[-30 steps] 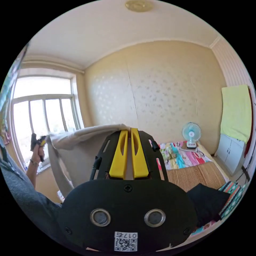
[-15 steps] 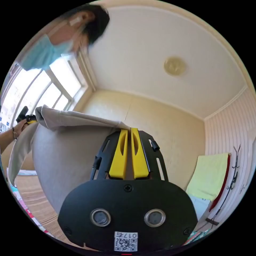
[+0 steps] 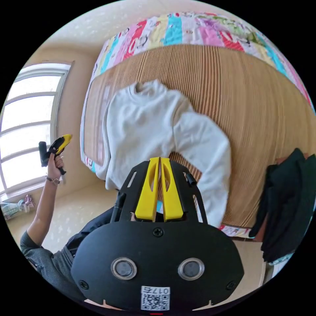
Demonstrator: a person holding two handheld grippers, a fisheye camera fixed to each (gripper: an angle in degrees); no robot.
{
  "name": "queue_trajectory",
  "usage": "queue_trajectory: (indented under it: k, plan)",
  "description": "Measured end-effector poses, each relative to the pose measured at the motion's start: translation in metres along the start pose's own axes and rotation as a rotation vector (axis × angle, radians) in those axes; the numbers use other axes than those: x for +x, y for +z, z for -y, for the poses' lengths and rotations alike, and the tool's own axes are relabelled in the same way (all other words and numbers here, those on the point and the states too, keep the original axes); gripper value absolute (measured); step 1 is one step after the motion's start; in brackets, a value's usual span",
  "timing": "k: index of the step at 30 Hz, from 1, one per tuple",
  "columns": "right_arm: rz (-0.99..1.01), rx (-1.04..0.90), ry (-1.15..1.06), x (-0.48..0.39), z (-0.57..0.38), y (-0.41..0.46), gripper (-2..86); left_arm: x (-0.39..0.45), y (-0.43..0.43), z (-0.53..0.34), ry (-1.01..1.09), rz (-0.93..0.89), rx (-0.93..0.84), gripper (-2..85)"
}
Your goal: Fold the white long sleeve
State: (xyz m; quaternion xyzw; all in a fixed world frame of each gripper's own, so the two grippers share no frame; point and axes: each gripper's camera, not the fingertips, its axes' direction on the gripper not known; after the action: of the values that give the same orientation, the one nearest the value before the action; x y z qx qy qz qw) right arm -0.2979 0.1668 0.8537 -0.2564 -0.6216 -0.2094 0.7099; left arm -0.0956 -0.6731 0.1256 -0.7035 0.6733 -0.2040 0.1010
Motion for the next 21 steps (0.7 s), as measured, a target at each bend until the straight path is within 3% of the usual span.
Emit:
queue_trajectory:
  k: [2,4,9,13,15,18,21]
  plan:
    - [0.021,-0.115,0.006,0.002,0.001,0.044,0.6,-0.015,0.051,-0.020,0.009,0.119,-0.187,9.2]
    - [0.069,-0.183,-0.008,-0.002,0.002,0.069,0.5,-0.025,0.071,-0.033,0.009,0.235,-0.237,11.1]
    - [0.108,-0.268,-0.066,-0.026,0.006,0.101,0.5,-0.052,0.052,-0.058,-0.072,0.513,-0.056,14.7]
    - [0.048,-0.371,-0.073,-0.030,0.015,0.110,0.5,-0.100,0.077,-0.062,-0.046,0.379,-0.338,8.5]
    - [0.051,-0.395,-0.053,-0.021,0.019,0.103,0.5,-0.111,0.067,-0.057,-0.001,0.331,-0.398,4.6]
    - [0.071,-0.384,-0.027,-0.004,0.025,0.077,0.8,-0.129,-0.005,-0.036,0.046,0.276,-0.292,3.7]
    - [0.053,-0.337,0.020,0.016,0.026,0.044,1.3,-0.171,-0.129,-0.025,-0.115,0.374,0.028,4.4]
